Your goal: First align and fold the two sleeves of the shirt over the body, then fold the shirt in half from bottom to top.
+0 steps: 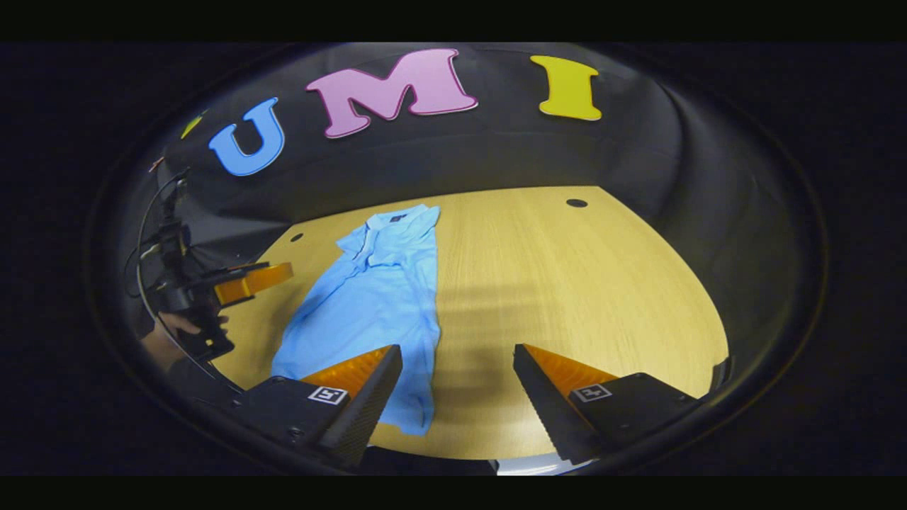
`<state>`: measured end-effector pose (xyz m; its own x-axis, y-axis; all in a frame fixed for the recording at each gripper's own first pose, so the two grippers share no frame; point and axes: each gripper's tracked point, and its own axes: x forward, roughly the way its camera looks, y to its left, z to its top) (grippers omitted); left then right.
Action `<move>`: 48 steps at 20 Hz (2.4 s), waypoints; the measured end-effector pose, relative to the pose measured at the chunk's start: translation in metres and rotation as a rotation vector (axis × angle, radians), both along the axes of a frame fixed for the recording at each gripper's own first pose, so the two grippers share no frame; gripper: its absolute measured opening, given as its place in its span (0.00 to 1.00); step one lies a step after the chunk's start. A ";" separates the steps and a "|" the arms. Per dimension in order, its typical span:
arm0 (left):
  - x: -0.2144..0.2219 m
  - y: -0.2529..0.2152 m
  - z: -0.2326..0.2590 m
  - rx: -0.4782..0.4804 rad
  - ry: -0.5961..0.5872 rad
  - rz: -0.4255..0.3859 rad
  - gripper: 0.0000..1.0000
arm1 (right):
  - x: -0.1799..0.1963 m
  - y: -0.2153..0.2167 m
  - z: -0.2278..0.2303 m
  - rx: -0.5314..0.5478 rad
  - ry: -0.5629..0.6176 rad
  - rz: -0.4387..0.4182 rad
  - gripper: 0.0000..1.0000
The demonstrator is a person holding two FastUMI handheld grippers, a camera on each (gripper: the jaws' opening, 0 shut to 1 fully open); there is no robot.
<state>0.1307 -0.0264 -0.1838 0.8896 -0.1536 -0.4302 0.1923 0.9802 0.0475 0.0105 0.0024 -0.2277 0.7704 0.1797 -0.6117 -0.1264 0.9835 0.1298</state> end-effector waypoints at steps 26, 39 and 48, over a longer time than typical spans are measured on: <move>-0.140 0.016 -0.145 0.084 0.306 0.054 0.78 | -0.043 0.042 -0.115 -0.207 0.202 0.123 0.73; -0.129 -0.003 -0.108 0.000 0.347 0.069 0.06 | -0.030 0.051 -0.089 -0.026 0.276 0.138 0.07; -0.055 -0.004 0.002 -0.019 0.219 0.069 0.06 | 0.065 0.073 0.016 -0.003 0.092 0.181 0.07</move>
